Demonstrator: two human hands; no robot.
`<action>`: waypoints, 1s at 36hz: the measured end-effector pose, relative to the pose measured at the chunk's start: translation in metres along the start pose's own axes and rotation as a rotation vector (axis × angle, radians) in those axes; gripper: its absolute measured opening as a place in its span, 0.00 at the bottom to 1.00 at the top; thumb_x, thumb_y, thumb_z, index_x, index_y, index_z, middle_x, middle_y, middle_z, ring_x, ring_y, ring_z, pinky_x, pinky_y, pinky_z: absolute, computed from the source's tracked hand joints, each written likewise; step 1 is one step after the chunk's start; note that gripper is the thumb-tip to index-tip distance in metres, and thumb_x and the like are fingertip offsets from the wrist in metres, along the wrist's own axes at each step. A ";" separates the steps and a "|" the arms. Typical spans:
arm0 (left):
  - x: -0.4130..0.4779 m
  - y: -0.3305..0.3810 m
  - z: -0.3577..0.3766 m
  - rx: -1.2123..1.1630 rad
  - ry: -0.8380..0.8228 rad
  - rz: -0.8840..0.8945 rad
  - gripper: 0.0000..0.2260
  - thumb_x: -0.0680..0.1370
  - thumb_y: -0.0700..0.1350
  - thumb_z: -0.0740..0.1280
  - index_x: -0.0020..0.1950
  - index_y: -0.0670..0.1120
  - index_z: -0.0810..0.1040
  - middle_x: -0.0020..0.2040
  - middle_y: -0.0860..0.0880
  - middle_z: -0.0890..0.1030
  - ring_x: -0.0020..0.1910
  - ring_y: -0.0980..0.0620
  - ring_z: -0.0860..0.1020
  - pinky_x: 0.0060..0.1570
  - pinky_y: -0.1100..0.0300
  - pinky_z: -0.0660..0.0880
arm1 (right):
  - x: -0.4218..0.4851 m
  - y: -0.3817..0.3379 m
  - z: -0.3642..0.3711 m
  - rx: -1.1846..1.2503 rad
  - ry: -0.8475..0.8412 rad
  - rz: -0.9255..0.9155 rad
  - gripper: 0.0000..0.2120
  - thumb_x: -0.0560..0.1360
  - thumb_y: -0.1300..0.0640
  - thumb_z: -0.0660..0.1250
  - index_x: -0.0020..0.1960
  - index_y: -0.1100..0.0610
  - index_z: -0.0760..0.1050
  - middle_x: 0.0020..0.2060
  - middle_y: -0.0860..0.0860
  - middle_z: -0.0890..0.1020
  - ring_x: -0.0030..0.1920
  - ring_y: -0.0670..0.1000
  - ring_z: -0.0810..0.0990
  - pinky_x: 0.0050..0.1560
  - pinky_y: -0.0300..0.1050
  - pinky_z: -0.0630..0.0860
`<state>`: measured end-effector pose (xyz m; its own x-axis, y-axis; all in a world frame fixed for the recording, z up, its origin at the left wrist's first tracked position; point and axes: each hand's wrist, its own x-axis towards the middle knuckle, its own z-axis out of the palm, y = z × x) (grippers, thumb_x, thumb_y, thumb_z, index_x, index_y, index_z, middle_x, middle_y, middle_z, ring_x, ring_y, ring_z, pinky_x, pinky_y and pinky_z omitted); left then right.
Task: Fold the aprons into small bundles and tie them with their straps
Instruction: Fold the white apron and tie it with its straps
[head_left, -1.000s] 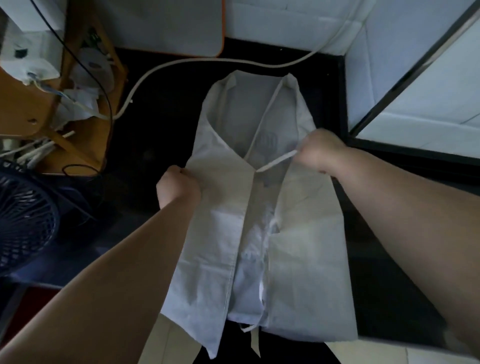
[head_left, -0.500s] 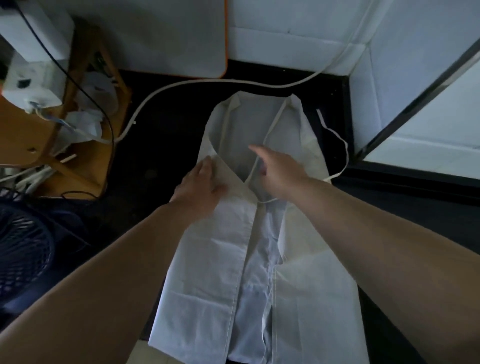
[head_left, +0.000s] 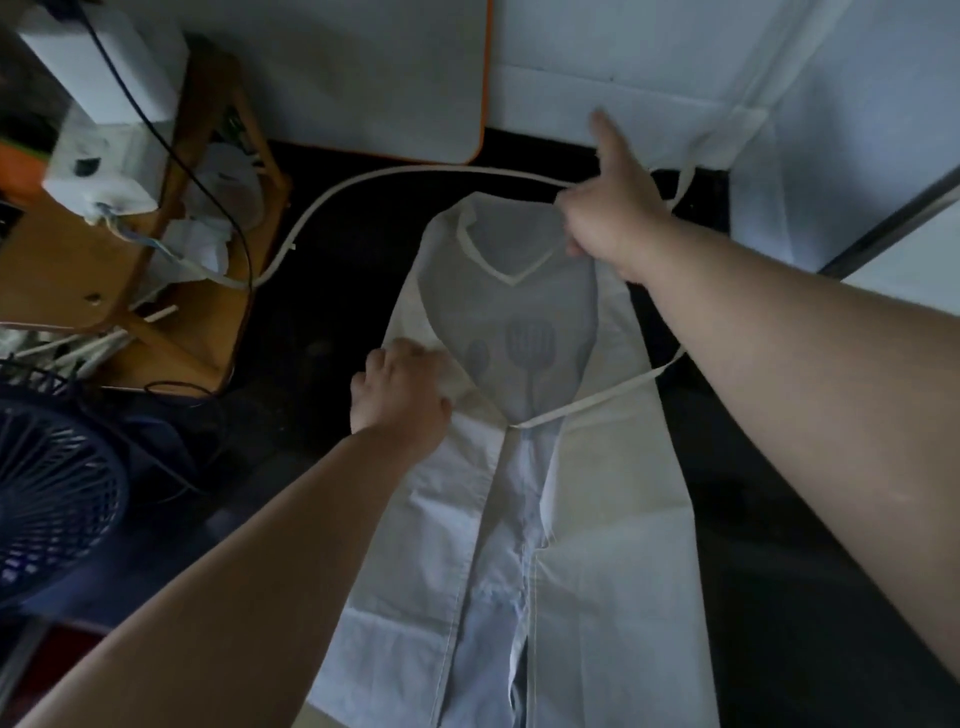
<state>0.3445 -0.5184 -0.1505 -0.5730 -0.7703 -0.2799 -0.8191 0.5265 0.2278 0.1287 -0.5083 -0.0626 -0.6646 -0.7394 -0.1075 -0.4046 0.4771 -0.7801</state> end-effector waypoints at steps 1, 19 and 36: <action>-0.002 0.004 0.001 -0.083 0.006 0.045 0.16 0.79 0.48 0.63 0.66 0.48 0.73 0.66 0.46 0.69 0.65 0.45 0.68 0.60 0.54 0.66 | -0.005 0.008 0.000 -0.121 -0.009 -0.026 0.25 0.76 0.64 0.58 0.71 0.50 0.66 0.59 0.55 0.77 0.50 0.57 0.80 0.47 0.48 0.79; -0.051 0.087 0.027 -1.735 -0.817 -0.472 0.14 0.81 0.31 0.54 0.43 0.33 0.78 0.33 0.41 0.82 0.28 0.53 0.82 0.25 0.68 0.76 | -0.154 0.133 0.005 0.177 -0.248 0.420 0.19 0.76 0.61 0.58 0.66 0.49 0.67 0.52 0.56 0.78 0.50 0.57 0.79 0.54 0.55 0.78; -0.055 0.080 0.023 -1.457 -0.553 -0.321 0.06 0.79 0.44 0.66 0.43 0.44 0.74 0.35 0.49 0.74 0.32 0.55 0.73 0.35 0.61 0.73 | -0.166 0.136 0.004 0.256 -0.336 0.367 0.22 0.80 0.50 0.60 0.73 0.47 0.63 0.62 0.52 0.73 0.59 0.51 0.75 0.58 0.42 0.74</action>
<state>0.3099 -0.4259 -0.1386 -0.5947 -0.3860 -0.7052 -0.3620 -0.6547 0.6636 0.1865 -0.3229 -0.1529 -0.4794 -0.6774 -0.5580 0.0083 0.6323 -0.7747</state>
